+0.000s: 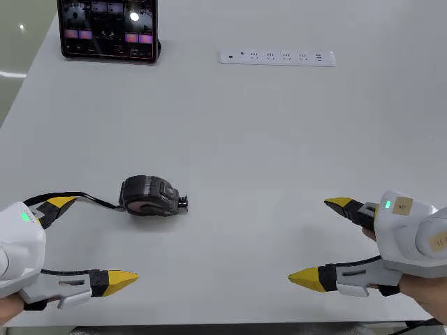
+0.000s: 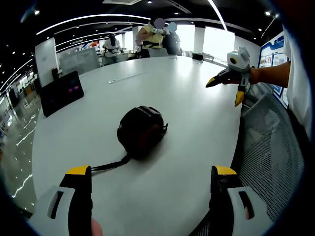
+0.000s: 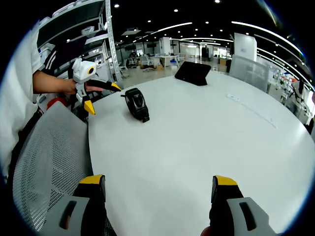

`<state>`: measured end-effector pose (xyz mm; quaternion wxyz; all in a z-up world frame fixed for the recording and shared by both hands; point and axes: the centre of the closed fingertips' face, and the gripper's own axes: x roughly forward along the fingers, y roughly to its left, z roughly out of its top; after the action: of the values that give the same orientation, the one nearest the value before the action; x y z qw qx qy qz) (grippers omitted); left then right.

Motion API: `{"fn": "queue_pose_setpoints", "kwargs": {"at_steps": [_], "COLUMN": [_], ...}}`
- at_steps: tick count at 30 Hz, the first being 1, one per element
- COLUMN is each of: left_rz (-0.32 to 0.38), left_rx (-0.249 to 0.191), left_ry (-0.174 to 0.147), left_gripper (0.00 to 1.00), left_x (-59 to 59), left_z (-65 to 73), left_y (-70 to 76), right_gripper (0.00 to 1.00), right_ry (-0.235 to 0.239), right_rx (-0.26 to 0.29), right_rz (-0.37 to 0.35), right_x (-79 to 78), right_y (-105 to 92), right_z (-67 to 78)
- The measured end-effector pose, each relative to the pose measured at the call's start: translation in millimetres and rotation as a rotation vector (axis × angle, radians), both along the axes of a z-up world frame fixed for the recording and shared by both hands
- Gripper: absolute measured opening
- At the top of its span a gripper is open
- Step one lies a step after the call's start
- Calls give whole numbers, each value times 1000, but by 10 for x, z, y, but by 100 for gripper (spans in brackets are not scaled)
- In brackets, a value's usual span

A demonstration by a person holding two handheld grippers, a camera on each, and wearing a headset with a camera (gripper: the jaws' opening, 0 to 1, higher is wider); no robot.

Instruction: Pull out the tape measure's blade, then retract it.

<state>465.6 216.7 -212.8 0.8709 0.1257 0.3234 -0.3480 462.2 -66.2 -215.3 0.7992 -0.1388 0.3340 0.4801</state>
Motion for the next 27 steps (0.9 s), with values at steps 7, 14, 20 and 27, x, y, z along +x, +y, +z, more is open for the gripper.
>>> {"fn": "queue_pose_setpoints", "kwargs": {"at_steps": [7,14,20,27], "left_rz": [-2,-11,-17,-18], "left_rx": [-2,-1,3,7], "left_ry": [2,10,11,5], "left_gripper": [99,99,99,99], "left_x": [13,21,35,72], "left_z": [0,-32,-29,-16], "left_y": [-16,-36,-36,-21], "right_gripper": [89,90,91,90], "right_ry": [-7,-2,-1,-7], "right_rx": [-8,-12,-14,-11], "right_rz": [-13,-20,-17,-9], "right_x": [19,-3,-1,38], "right_y": [-42,-54,-44,-11], "right_z": [-4,-19,-25,-5]}}
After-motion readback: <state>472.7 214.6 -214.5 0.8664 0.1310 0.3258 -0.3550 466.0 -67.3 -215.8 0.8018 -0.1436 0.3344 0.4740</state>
